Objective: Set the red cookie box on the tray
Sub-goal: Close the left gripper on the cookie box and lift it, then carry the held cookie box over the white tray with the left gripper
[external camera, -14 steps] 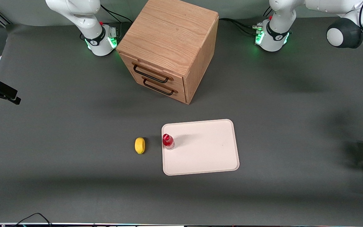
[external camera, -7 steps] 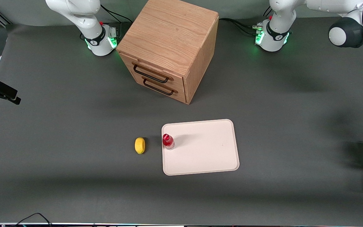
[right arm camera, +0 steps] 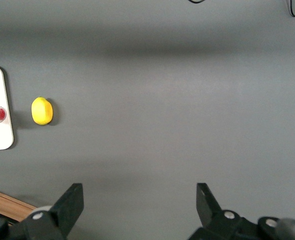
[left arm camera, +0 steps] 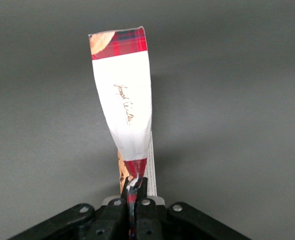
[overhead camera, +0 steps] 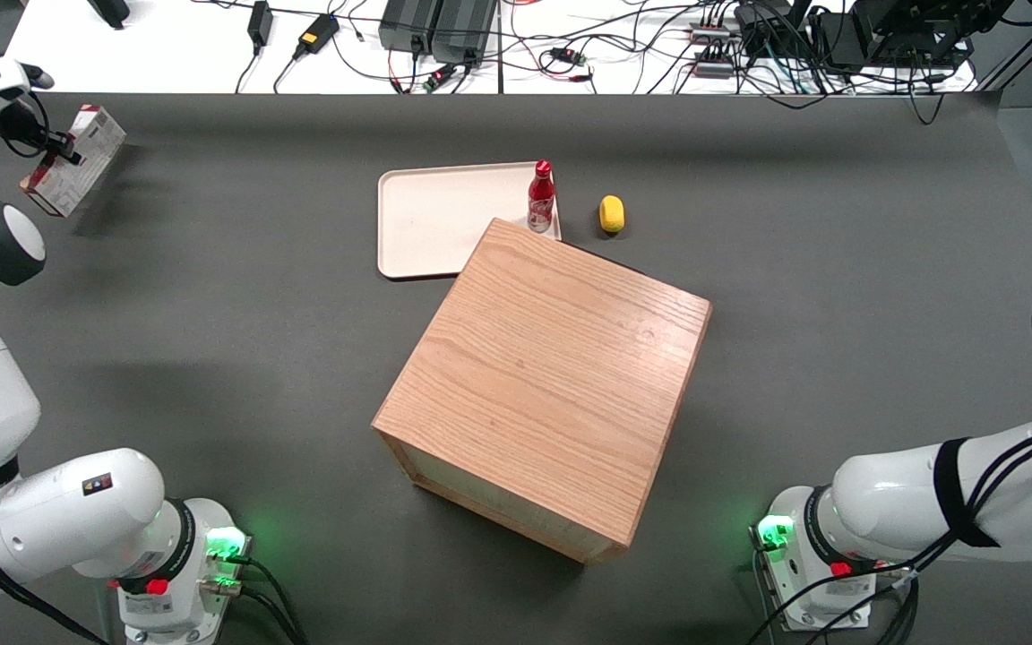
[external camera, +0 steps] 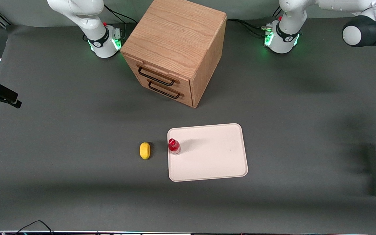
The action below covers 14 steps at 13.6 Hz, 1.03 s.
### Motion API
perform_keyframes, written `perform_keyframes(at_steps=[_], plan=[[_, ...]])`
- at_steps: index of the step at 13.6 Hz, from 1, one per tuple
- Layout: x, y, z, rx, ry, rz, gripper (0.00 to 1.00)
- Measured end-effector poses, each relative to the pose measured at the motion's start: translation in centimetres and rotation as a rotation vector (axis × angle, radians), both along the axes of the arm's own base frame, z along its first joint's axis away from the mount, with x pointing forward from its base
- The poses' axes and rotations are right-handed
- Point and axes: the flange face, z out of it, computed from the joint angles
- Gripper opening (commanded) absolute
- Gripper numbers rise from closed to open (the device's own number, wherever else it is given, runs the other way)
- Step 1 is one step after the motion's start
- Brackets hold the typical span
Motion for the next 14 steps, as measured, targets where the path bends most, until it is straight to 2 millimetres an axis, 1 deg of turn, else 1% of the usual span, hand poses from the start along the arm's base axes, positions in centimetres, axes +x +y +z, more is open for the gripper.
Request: perform_keyframes(at_steps=[2,3,4,6,8,10,12,14], plan=[[-0.4,-0.6,2.9,-0.028,0.033,-0.022,0.00],[-0.6,-0.9,4.7,-0.027,0.047,-0.032,0.00],[-1.0,-1.3,6.8,-0.020,0.070,-0.031,0.00],[-1.9,-2.7,11.9,0.006,0.114,-0.016,0.00],[-2.8,-5.4,17.6,0.037,0.121,-0.009,0.00],[-4.4,-8.7,22.1,0.055,0.132,0.015,0.00],[-6.8,-11.6,25.1,0.045,0.156,0.034,0.00],[-9.4,-13.6,27.3,0.044,0.167,0.062,0.00]])
